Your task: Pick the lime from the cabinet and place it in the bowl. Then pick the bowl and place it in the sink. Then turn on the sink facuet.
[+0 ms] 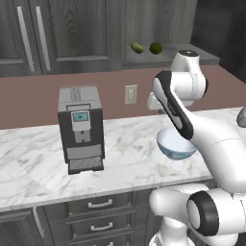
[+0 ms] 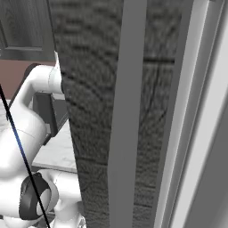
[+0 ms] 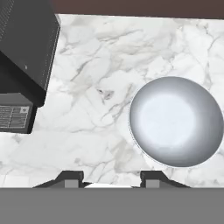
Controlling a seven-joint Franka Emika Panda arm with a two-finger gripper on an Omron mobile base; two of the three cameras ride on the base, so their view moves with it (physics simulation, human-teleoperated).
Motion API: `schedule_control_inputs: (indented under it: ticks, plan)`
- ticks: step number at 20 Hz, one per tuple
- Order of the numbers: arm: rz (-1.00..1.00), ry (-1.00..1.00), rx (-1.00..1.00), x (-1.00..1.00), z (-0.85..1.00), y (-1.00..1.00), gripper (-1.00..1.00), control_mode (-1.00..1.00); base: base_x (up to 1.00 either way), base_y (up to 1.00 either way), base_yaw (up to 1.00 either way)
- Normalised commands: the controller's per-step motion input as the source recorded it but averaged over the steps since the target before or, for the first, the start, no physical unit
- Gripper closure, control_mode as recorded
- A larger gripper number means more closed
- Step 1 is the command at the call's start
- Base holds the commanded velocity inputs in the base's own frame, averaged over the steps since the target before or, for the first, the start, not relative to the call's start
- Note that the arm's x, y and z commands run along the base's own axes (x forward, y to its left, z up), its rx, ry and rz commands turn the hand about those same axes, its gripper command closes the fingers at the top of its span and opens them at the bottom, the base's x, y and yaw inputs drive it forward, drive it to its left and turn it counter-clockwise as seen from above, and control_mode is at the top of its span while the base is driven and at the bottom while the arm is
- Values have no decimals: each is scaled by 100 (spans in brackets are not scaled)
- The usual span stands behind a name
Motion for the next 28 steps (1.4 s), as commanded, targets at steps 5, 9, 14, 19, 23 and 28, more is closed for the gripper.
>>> schedule_control_inputs:
  ticks: [5, 9, 14, 19, 23, 28]
  plan:
    - [-1, -6, 0, -7, 0, -11, -100, -100, 0, 0, 0]
    - [-3, -29, 5, -8, 60, -32, -100, -100, 0, 0, 0]
    - [-7, -15, 5, 16, 89, -17, -100, -100, 0, 0, 0]
    - [-7, -13, 2, 36, 93, -22, -100, -100, 0, 0, 0]
    - [-2, -21, 0, 53, 57, -2, -100, -100, 0, 0, 0]
    - [-1, -23, 0, 48, 37, -9, -100, -100, 0, 0, 0]
